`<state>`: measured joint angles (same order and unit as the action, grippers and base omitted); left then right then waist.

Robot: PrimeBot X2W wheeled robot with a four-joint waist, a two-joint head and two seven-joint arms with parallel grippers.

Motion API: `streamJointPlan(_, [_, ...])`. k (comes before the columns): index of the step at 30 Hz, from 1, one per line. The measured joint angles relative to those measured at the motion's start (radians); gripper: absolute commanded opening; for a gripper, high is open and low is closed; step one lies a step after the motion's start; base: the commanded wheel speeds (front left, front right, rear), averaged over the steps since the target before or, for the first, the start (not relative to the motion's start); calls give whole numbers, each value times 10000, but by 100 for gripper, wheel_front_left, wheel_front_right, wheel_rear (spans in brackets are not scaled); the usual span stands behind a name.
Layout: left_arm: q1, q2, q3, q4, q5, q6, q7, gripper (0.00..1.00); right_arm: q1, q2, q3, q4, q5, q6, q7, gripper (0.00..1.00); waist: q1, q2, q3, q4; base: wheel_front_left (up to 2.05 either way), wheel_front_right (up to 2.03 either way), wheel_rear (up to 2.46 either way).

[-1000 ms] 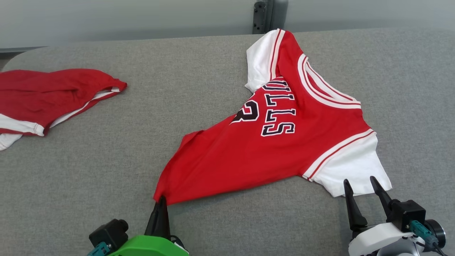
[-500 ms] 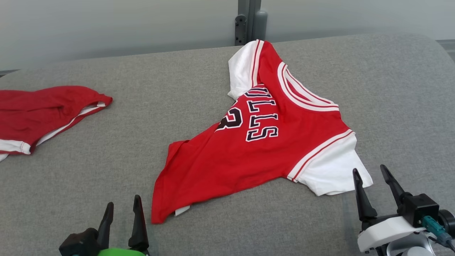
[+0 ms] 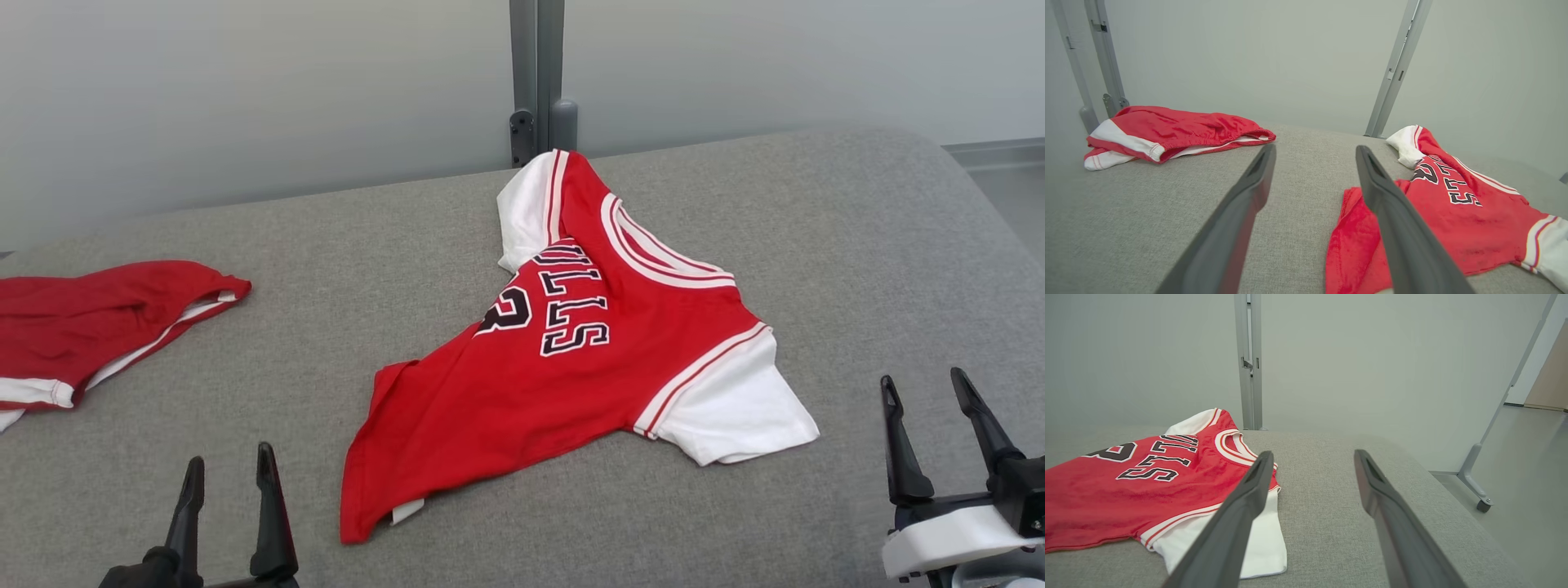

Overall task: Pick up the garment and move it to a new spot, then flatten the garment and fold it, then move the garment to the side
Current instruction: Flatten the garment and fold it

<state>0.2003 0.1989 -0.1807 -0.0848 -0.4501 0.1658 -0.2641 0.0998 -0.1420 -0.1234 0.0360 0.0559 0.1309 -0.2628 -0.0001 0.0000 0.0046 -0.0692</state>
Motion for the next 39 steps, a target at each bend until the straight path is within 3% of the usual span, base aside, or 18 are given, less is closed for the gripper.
streamJointPlan(5, [-82, -719, 978, 1062, 876, -846, 0, 100, 18, -4, -297, 46, -100, 0, 0, 100, 0, 0, -187, 0, 0, 0, 0])
streamJointPlan(10, [-304, -1081, 1603, 1912, 1653, -1787, 0, 100, 22, 96, -500, 320, -182, 0, 0, 100, 0, 0, -218, 18, 0, 0, 0])
streamJointPlan(16, [-436, -1281, 2132, 2466, 2266, -2437, 0, 100, 8, 224, -468, 616, -259, 0, 0, 100, 0, 0, -192, -20, 0, 0, 0])
streamJointPlan(24, [-436, -1402, 2569, 2671, 2727, -2800, 0, 100, -19, 353, -311, 734, -261, 0, 0, 100, 0, 0, -168, 47, 0, 0, 0])
streamJointPlan(33, [-528, -1455, 2750, 2477, 2796, -2892, 0, 100, -301, 313, -96, 571, -10, 0, 0, 100, 0, 0, -66, 205, 0, 0, 0])
streamJointPlan(37, [-574, -1461, 2435, 2798, 2732, -2901, 36, 100, -843, -397, 650, 834, 531, 0, 0, 100, 0, 0, 37, 200, 0, 0, 0])
streamJointPlan(39, [-596, -1471, 2067, 3009, 2738, -2903, 708, 100, -1061, -999, 1221, 1415, 740, 2, 405, 100, 0, 0, 113, 204, 0, 0, 0])
